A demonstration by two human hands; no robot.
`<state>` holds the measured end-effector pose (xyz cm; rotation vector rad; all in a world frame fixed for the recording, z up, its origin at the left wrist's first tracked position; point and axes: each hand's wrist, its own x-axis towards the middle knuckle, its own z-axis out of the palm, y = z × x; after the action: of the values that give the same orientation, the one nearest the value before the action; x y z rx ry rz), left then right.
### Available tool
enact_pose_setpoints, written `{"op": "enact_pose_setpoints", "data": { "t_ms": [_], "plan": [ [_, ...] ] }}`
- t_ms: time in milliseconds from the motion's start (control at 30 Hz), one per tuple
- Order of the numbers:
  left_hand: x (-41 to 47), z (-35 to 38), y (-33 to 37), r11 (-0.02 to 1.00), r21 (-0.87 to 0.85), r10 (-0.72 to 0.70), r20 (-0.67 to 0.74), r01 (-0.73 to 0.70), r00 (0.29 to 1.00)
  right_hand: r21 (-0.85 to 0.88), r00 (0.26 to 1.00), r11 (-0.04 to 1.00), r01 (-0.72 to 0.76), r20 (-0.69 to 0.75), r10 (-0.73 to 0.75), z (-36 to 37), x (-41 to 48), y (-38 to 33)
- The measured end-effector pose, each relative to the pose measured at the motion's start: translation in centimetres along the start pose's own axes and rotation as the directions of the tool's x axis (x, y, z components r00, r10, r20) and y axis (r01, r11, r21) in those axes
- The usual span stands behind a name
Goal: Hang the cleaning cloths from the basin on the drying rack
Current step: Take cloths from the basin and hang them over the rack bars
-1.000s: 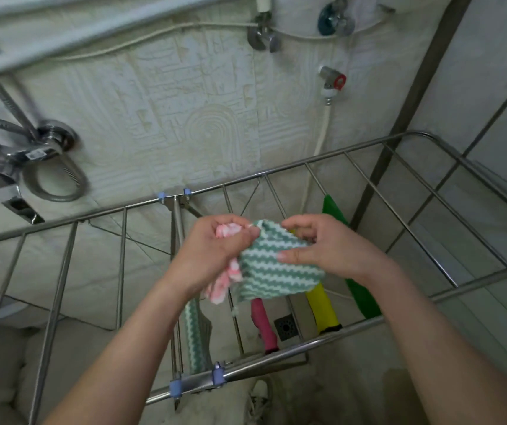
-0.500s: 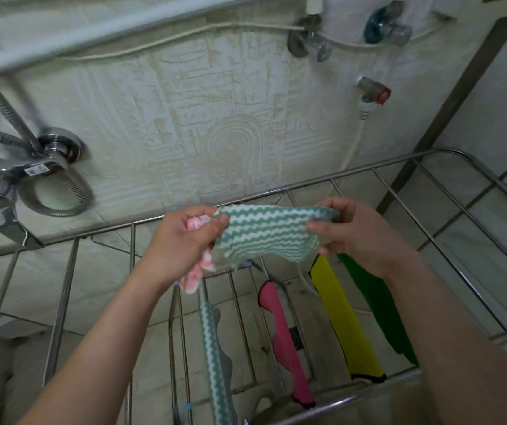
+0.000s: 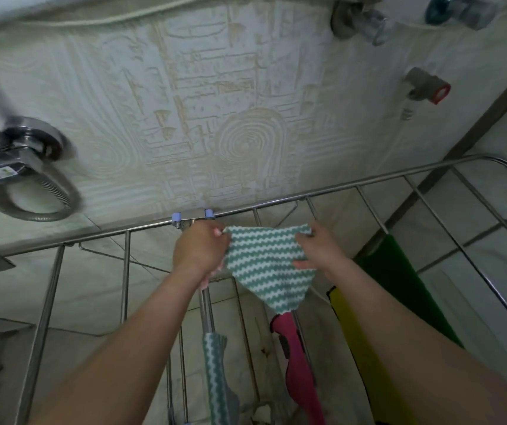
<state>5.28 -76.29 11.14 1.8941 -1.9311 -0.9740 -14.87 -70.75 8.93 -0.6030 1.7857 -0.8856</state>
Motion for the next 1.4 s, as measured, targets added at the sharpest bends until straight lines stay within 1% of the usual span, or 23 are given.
{"op": "enact_pose_setpoints", "data": {
  "t_ms": [100, 233, 267, 367, 433, 467, 533, 600, 633, 733, 800, 933, 1000, 1067, 1100, 1133, 1167, 1200, 1233, 1267, 1300, 1333, 1400],
  "plan": [
    [1.5, 0.4, 0.0, 0.984, 0.179, 0.032, -0.091, -0.016, 0.995, -0.017, 0.999, 1.0, 0.026, -0.04, -0.027, 0.8, 1.5, -0.3],
    [2.1, 0.5, 0.7, 0.97, 0.238, 0.095, -0.159, -0.055, 0.983, -0.007, 0.994, 0.997, 0.079, -0.069, -0.08, 1.6, 2.4, -1.0],
    [2.2, 0.6, 0.6, 0.967, 0.247, 0.112, -0.163, -0.069, 0.98, -0.042, 0.991, 0.993, 0.107, -0.077, -0.11, 1.9, 2.3, -1.0],
    [1.6, 0.9, 0.3, 0.953, 0.285, 0.161, -0.181, -0.105, 0.97, -0.256, 0.956, 0.94, 0.227, -0.124, -0.265, 2.5, 1.6, -0.6],
    [0.7, 1.3, 0.5, 0.942, 0.285, 0.227, -0.153, -0.177, 0.962, -0.343, 0.953, 0.907, 0.245, -0.085, -0.29, 2.8, 0.8, 0.1],
    [0.1, 1.7, 0.8, 0.936, 0.27, 0.257, -0.089, -0.225, 0.962, -0.354, 0.963, 0.904, 0.239, -0.033, -0.268, 3.0, 0.4, 0.5],
    [-1.1, 2.7, 1.5, 0.935, 0.205, 0.271, 0.116, -0.29, 0.955, -0.34, 0.967, 0.906, 0.252, 0.06, -0.246, 3.5, -0.2, 1.3],
    [-1.5, 3.9, 1.9, 0.942, 0.162, 0.242, 0.28, -0.294, 0.929, -0.322, 0.963, 0.908, 0.267, 0.048, -0.266, 4.1, -0.4, 1.9],
    [-1.4, 4.3, 1.9, 0.945, 0.154, 0.227, 0.318, -0.287, 0.921, -0.315, 0.962, 0.911, 0.266, 0.03, -0.271, 4.3, -0.4, 1.9],
    [-0.8, 4.8, 1.6, 0.954, 0.141, 0.203, 0.344, -0.264, 0.917, -0.35, 0.96, 0.901, 0.256, -0.02, -0.28, 4.6, -0.3, 1.5],
    [-0.7, 4.7, 1.5, 0.969, 0.088, 0.186, 0.352, -0.231, 0.917, -0.397, 0.947, 0.875, 0.276, -0.042, -0.318, 4.8, -0.3, 1.3],
    [-0.7, 4.4, 1.7, 0.983, 0.018, 0.164, 0.351, -0.182, 0.922, -0.481, 0.939, 0.832, 0.275, -0.051, -0.34, 5.2, -0.4, 0.8],
    [-1.0, 3.8, 1.6, 0.989, -0.068, 0.146, 0.353, -0.131, 0.924, -0.503, 0.943, 0.821, 0.271, -0.032, -0.331, 5.0, -1.0, 0.5],
    [-1.5, 2.6, 1.5, 0.975, -0.217, 0.113, 0.337, -0.04, 0.935, -0.506, 0.942, 0.816, 0.279, -0.022, -0.336, 4.4, -1.8, 0.0],
    [-1.8, 1.8, 1.5, 0.94, -0.341, 0.084, 0.316, 0.03, 0.945, -0.485, 0.938, 0.825, 0.289, -0.028, -0.345, 4.0, -2.3, -0.4],
    [-2.2, 0.8, 1.5, 0.858, -0.5, 0.044, 0.3, 0.117, 0.953, -0.425, 0.938, 0.855, 0.297, -0.036, -0.344, 3.5, -3.0, -0.9],
    [-2.6, 0.0, 1.6, 0.717, -0.666, 0.004, 0.299, 0.206, 0.954, -0.294, 0.951, 0.913, 0.282, -0.038, -0.306, 3.0, -3.6, -1.2],
    [-3.2, -1.0, 1.7, 0.536, -0.799, -0.021, 0.309, 0.272, 0.951, -0.091, 0.977, 0.973, 0.211, 0.009, -0.211, 2.6, -4.6, -1.6],
    [-3.8, -1.6, 1.7, 0.369, -0.877, -0.028, 0.32, 0.307, 0.947, 0.127, 0.988, 0.989, 0.082, 0.124, -0.098, 2.3, -5.7, -2.0],
    [-4.4, -2.0, 1.6, 0.25, -0.914, -0.022, 0.324, 0.319, 0.946, 0.27, 0.965, 0.961, -0.058, 0.261, -0.015, 2.1, -6.9, -2.1],
    [-5.0, -2.3, 1.6, 0.17, -0.932, -0.009, 0.325, 0.322, 0.946, 0.332, 0.925, 0.929, -0.161, 0.378, 0.026, 2.2, -7.8, -1.9],
    [-5.6, -2.2, 1.6, 0.118, -0.938, 0.006, 0.328, 0.325, 0.945, 0.356, 0.888, 0.908, -0.221, 0.459, 0.036, 2.4, -8.7, -1.7],
    [-6.9, -2.3, 1.5, 0.078, -0.945, 0.033, 0.32, 0.316, 0.947, 0.397, 0.86, 0.886, -0.24, 0.51, 0.004, 3.3, -10.4, -1.5]
  ]
}}
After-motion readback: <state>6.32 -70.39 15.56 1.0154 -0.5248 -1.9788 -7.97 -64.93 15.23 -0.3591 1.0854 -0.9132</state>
